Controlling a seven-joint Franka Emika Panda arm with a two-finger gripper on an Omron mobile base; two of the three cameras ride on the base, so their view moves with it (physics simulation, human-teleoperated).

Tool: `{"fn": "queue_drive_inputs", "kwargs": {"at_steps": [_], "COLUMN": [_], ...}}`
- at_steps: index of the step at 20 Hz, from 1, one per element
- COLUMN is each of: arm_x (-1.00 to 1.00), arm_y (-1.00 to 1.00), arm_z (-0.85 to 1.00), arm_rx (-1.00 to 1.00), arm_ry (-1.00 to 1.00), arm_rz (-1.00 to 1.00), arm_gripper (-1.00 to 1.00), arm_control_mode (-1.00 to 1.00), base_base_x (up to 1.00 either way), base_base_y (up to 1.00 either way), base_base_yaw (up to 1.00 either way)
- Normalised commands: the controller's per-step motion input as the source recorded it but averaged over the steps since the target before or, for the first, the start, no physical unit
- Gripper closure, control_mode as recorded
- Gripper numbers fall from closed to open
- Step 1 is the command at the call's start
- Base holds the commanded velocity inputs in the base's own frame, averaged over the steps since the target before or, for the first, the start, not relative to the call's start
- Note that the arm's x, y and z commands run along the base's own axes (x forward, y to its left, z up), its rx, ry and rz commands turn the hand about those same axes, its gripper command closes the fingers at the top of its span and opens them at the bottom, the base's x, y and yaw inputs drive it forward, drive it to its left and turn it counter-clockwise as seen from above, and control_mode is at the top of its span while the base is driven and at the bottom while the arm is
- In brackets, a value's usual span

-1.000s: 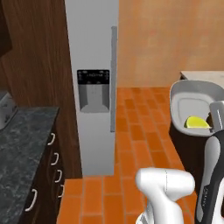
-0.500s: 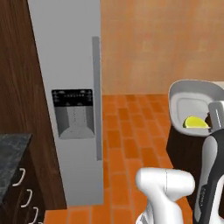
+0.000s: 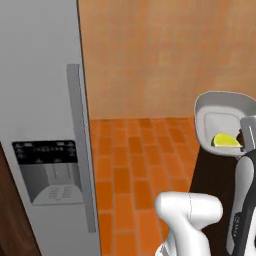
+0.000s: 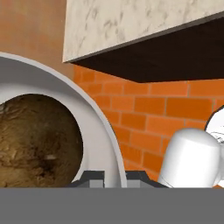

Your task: Take the meat container that has the steak and place it on the second highest rack of the freezer. Then take the vegetable container that has the lemon wedge and mushroom and place it on the highest rack of the freezer.

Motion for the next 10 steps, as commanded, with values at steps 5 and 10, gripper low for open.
{"fn": "queue_drive_inputs", "kwargs": {"at_steps": [5,10], "arm_x": [0.00,0.00], "arm_y": [0.00,0.00], "arm_z": [0.00,0.00], "arm_rx": [0.00,0.00], "arm_ry": [0.00,0.00], "arm_rz": [0.00,0.00], "arm_gripper": [1.00,1.00], "arm_control_mode": [1.00,1.00], "base_base_x": [1.00,1.00], "base_base_y": [-0.55,-0.64], "base_base_yaw": [0.13,0.19]}}
